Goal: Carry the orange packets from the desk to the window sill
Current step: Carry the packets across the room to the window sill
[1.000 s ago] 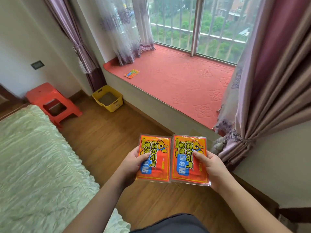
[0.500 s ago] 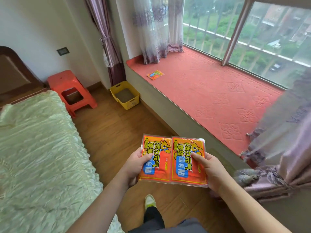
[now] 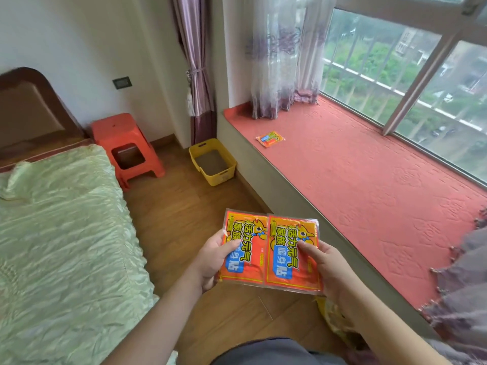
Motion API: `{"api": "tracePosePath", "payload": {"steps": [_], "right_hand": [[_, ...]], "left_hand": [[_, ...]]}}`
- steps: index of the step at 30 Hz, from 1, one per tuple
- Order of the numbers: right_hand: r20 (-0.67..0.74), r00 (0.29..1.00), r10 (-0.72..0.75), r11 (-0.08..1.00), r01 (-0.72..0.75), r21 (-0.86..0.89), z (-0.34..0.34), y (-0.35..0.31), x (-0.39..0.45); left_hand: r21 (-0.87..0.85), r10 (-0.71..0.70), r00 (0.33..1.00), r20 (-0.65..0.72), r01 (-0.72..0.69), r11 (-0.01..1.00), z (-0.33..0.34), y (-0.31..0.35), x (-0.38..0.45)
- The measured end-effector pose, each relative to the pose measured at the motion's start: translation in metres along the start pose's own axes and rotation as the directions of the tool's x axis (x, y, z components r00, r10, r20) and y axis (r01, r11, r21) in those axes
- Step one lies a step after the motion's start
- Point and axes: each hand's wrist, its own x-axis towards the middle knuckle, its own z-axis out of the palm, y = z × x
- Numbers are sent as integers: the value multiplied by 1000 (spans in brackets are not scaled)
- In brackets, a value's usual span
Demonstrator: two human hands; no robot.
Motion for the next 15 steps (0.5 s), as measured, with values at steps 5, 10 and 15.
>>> {"api": "tracePosePath", "payload": {"steps": [5,10,15], "right_hand": [[-4,1000,8,1000,-8,-27,10,-22,41],[16,1000,26,999,-25,-27,18,-53,93],[59,998,13,999,-11,-41,22,-104,152]], "left_hand": [[-15,-8,1000,-17,8,1000,-9,17,39],[-11,-15,999,-36,14,1000,-9,42,90],[-5,-9,997,-74,9,1000,-3,82,146]]}}
